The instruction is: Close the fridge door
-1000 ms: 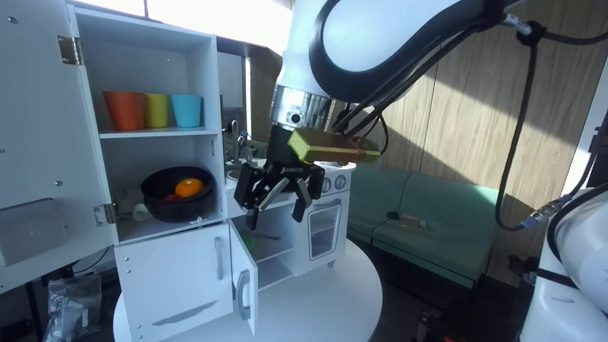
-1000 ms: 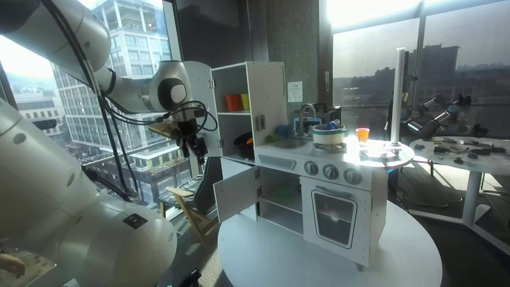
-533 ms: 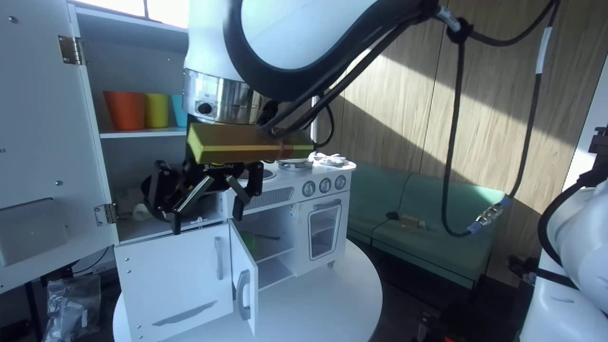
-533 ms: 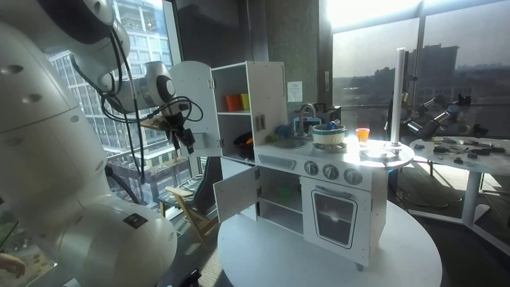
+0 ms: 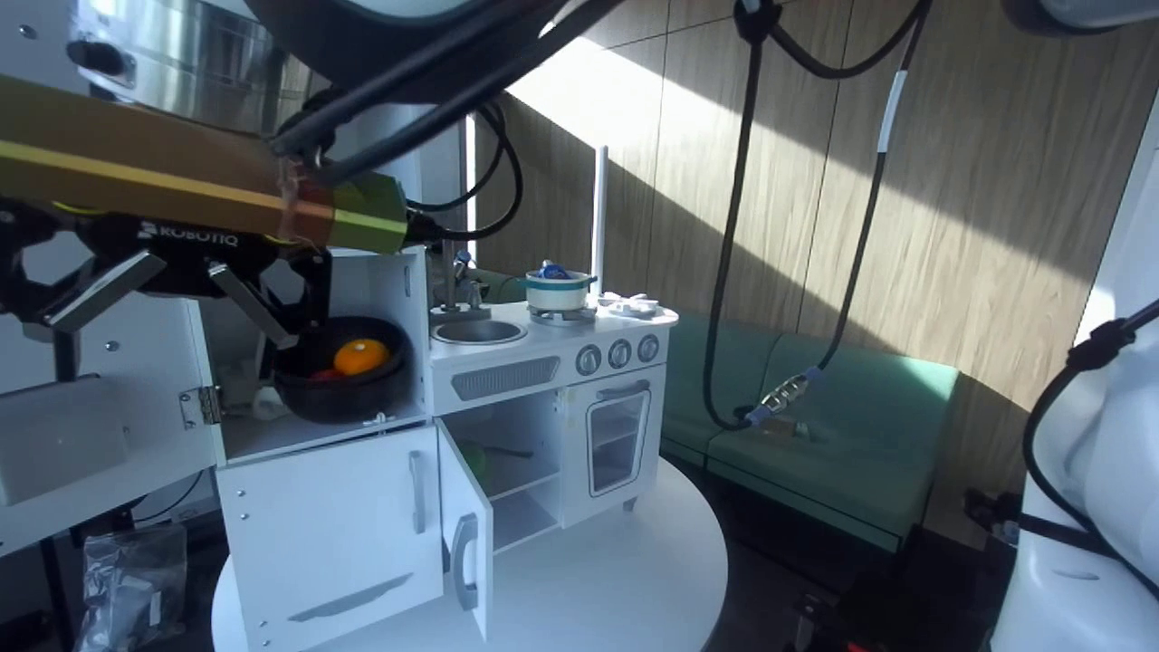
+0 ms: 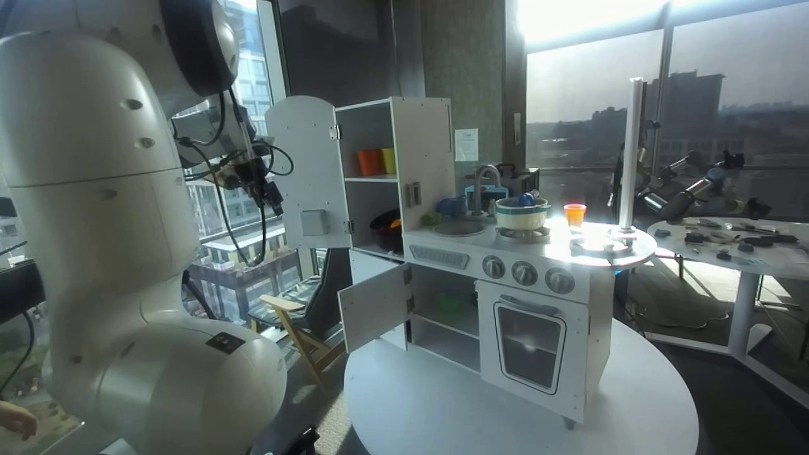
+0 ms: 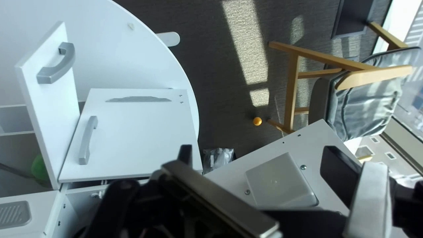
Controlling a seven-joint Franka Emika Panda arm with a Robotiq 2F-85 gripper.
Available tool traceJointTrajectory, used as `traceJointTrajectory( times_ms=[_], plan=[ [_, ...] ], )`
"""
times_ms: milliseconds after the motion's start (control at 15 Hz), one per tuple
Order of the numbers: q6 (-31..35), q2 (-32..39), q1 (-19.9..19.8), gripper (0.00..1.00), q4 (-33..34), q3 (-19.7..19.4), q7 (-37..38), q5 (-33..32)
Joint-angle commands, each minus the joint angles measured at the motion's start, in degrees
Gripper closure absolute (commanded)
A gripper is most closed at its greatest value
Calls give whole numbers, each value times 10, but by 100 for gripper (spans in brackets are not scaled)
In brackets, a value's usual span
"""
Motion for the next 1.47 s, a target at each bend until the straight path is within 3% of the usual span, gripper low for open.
traceJointTrajectory(
  times_ms=[0,267,733,1333,1400],
  plan=[
    [-8,49,48,0,76,-14,57,-63],
    [-2,71,88,0,125,-40,143,-154],
    [10,63,134,0,205,-87,277,-202],
    [1,66,139,0,199,-90,250,-189],
    [-16,72,145,0,208,-92,272,-214]
  ],
)
